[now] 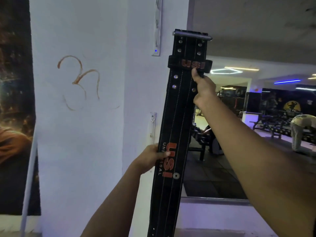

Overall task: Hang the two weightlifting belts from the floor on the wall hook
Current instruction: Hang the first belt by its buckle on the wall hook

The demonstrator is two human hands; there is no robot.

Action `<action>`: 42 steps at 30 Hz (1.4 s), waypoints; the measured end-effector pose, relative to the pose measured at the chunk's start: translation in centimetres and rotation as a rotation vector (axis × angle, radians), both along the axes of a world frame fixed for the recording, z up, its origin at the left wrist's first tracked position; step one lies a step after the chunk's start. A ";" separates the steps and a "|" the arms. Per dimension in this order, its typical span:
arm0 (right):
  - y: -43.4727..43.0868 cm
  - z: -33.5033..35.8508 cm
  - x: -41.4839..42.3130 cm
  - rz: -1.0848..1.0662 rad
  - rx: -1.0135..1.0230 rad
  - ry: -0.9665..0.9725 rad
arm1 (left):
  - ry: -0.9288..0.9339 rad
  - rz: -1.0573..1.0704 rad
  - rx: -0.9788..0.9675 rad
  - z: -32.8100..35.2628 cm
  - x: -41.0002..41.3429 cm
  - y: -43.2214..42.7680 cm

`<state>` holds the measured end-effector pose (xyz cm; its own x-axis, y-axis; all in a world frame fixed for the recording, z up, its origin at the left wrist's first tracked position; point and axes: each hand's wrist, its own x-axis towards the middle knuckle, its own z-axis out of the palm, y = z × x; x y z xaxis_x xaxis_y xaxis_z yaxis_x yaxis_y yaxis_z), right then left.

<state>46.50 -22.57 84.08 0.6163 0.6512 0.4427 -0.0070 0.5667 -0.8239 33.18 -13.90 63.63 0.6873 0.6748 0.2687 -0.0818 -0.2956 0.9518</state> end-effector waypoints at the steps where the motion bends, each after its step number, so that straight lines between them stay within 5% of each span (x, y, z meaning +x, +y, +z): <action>1: -0.1 0.0 0.1 -0.001 -0.003 0.009 | -0.059 0.008 0.000 1.6 -0.1 -0.1; 6: -0.8 -0.2 0.1 0.025 0.012 0.025 | -0.361 0.055 0.034 11.8 1.1 -1.7; 12: -1.8 -0.6 -0.7 0.084 0.078 -0.023 | -0.502 0.165 0.145 19.7 2.8 -3.8; 18: -3.2 -3.5 0.2 0.064 -0.033 -0.296 | -0.638 0.280 0.160 21.4 3.8 -4.9; 24: -3.9 -12.7 1.4 0.344 -0.162 -0.184 | -0.675 0.301 0.137 21.6 3.2 -4.9; 42: -2.6 -19.7 3.6 0.340 -0.319 -0.279 | -0.723 0.345 0.121 23.4 2.5 -3.8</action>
